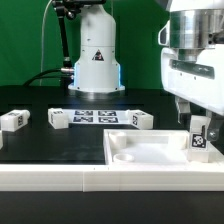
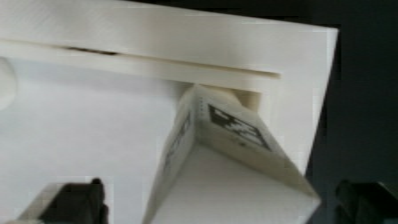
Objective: Assemble one leg
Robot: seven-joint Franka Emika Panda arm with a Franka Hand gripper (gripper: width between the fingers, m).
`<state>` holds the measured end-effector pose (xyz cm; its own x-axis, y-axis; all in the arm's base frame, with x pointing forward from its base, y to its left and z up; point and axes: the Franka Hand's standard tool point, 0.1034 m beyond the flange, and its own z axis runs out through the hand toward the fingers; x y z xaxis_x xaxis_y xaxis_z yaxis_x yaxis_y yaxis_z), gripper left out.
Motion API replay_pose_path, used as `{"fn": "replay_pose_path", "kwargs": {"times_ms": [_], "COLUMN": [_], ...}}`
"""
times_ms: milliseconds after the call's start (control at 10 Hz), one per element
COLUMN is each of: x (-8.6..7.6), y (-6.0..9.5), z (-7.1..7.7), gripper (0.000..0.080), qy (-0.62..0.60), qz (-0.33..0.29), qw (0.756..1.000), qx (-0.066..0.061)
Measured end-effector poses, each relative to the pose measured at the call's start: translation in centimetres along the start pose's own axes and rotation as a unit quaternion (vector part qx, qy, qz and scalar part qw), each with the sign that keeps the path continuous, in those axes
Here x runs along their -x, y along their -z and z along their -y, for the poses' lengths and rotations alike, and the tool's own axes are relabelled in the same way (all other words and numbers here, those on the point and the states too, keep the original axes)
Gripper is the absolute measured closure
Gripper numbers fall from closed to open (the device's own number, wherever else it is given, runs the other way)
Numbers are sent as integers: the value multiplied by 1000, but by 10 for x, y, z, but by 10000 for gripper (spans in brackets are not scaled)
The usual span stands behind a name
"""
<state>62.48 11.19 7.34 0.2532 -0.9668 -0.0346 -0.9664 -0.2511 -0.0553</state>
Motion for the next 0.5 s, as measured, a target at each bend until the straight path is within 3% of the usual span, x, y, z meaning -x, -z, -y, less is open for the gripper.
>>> {"fn": "replay_pose_path", "kwargs": {"times_ms": [500], "x": [3], "y": [0], "z": [0], "gripper": [150], "qy": [204], "qz": [1], "qw": [979], "qx": [0]}}
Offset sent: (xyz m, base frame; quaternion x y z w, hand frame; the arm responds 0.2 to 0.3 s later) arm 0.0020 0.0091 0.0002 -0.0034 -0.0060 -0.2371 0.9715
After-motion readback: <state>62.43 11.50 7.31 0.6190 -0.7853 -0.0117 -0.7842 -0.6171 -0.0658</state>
